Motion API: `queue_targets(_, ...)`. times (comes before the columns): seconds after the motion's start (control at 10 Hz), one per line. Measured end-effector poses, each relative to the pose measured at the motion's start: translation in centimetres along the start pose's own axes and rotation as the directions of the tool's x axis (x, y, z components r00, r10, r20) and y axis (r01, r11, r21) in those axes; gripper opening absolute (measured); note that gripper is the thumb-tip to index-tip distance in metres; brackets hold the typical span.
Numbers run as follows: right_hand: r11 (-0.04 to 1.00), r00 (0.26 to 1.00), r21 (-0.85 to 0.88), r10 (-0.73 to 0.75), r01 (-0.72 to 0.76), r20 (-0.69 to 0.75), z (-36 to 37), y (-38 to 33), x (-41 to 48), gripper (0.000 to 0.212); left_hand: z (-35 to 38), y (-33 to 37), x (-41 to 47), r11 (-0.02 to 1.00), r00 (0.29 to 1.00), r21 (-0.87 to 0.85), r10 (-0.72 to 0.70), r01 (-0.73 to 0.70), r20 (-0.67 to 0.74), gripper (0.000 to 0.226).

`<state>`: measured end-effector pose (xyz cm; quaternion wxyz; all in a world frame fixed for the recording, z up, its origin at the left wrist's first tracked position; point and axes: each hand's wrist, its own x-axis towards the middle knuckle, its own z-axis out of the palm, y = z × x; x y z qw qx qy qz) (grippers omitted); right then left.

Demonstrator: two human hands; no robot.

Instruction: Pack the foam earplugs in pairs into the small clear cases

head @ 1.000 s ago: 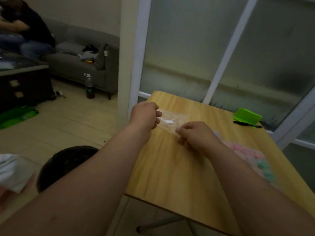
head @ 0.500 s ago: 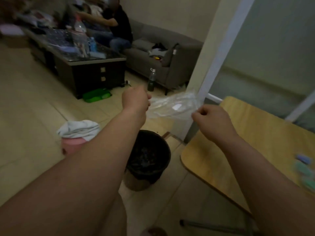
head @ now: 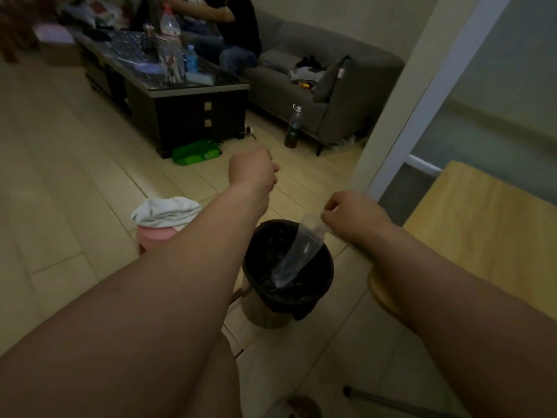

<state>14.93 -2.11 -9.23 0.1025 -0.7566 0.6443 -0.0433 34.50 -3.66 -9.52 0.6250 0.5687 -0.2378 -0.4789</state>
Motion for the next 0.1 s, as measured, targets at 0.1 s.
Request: queue_targets(0.1,0.999,0.998,0.045,-0.004,0.008,-0.068,-0.84,1.06,-0.73,0.021,1.37,0.08,-0.97,0.999,0.999,0.034,0.017,-0.018,0.029,0.011)
